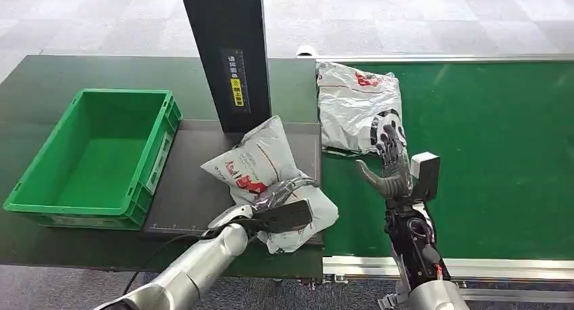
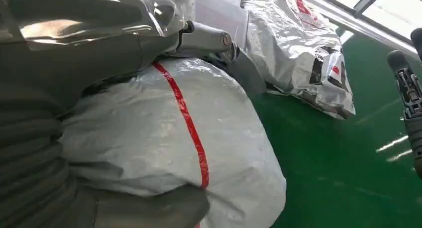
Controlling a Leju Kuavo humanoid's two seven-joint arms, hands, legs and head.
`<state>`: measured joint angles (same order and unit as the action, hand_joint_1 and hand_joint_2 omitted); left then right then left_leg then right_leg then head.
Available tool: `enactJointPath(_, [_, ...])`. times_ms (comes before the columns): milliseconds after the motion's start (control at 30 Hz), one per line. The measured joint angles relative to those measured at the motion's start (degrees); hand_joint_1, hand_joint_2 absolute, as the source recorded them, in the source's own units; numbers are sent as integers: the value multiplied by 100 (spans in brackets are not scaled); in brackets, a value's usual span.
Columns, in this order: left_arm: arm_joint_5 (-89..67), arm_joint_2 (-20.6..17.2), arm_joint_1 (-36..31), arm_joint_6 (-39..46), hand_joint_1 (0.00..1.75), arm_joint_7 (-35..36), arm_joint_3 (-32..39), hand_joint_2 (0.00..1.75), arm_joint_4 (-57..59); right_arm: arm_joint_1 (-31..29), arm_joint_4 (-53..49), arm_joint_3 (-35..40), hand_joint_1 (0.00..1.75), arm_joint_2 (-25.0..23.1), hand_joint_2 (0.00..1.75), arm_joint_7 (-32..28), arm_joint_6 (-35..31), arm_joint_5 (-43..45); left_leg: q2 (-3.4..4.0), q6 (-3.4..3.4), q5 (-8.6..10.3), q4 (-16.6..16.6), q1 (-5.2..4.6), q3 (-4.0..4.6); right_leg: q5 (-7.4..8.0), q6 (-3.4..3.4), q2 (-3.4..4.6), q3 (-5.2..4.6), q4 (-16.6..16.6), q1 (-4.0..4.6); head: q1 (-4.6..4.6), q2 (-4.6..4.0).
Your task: Moved the parcel from conveyor to table for the left to box.
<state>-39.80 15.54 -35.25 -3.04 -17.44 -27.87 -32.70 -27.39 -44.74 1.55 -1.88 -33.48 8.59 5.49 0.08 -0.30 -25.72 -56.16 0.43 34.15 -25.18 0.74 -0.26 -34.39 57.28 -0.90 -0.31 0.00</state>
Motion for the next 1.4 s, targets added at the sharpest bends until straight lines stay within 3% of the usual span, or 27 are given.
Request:
enactJointPath(700, [79,0,23,258,175,-120,4,175,13,-1,22,0,0,-2,175,72,42,22,-3,0,0,1,0,-24,-1,0,-1,24,0,0,2,0])
enactJointPath(1100, [930,-22,543,2886,175,-2163,411,175,-962,-124,120,7,0,-17,175,-15,107,114,0,0,0,1,1,-5,-1,0,0,4,1,1,2,-2])
enactJointPath(1400, [3049,-371,806,4225,175,-2245,-118,175,-2890,-311,428,87,0,-20,175,-206,94,286,-1,0,0,1,1,4,-1,0,0,-6,1,1,0,0])
